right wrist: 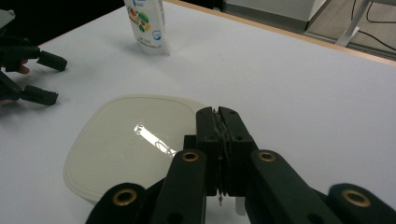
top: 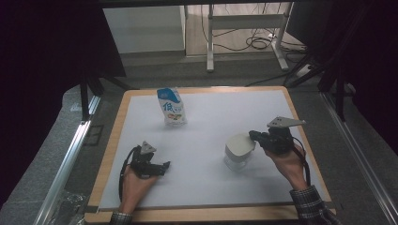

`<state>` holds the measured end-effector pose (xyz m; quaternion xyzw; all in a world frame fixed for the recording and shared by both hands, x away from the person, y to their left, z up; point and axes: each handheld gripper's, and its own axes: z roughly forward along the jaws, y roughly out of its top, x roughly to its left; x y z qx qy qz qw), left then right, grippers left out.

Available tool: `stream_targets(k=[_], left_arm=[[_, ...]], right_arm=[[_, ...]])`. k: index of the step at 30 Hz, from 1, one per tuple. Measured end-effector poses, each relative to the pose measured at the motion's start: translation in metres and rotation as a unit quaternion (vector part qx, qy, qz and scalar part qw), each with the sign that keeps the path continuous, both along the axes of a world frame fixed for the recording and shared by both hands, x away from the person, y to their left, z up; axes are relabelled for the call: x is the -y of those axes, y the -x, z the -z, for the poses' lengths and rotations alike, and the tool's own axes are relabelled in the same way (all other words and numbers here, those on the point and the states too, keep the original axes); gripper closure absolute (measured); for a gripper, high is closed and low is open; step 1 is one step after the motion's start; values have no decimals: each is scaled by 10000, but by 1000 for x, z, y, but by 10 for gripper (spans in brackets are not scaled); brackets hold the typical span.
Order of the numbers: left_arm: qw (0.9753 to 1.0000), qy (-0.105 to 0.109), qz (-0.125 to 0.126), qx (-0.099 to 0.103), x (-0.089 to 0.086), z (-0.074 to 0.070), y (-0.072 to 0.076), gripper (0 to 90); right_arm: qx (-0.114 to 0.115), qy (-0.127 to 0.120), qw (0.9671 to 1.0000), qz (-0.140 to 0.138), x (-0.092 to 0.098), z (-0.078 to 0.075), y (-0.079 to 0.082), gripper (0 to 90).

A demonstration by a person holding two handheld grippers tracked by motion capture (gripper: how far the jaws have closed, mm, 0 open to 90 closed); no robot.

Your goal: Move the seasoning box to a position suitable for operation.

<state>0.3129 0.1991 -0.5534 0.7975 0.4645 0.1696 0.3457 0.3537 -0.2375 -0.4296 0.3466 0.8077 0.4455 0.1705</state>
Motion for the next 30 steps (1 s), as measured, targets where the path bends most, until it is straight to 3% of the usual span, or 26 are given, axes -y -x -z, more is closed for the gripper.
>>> stream_targets(k=[30], left_arm=[[10000,-14,14,-6,0,0,0,73]], right_arm=[[21,88,9999,84,0,2,-2,898]])
